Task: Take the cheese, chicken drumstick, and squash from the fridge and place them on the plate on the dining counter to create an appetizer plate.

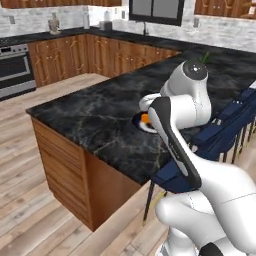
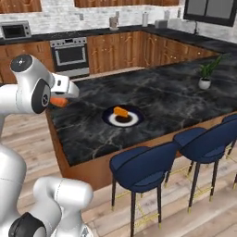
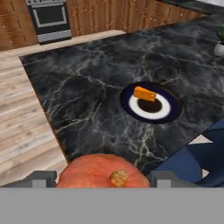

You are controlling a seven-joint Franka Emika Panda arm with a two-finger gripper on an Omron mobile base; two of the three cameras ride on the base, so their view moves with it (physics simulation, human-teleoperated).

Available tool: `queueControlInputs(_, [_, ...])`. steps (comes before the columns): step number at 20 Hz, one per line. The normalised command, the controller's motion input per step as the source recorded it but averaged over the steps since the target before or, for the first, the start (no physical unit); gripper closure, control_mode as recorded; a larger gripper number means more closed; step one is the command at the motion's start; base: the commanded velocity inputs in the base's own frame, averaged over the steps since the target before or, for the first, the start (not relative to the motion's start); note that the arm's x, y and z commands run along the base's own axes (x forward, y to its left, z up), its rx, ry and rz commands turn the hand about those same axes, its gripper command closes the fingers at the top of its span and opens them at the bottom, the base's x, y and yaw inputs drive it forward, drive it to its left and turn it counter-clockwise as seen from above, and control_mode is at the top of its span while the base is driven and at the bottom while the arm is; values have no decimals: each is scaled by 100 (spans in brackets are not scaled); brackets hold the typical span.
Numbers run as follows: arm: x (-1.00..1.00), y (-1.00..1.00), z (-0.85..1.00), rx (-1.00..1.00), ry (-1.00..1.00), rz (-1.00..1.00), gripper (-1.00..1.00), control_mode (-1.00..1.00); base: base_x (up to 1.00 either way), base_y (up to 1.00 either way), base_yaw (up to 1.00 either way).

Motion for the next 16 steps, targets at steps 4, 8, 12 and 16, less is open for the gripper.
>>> queueControlInputs(4, [0, 0, 0, 0, 0, 0, 100, 100, 21, -100, 37])
queueControlInputs(8, [0, 0, 0, 0, 0, 0, 100, 100, 6, -99, 42])
queueControlInputs(12, [0, 0, 0, 0, 0, 0, 100, 100, 19, -92, 45])
queueControlInputs(16, [0, 0, 0, 0, 0, 0, 100, 100, 32, -72, 42])
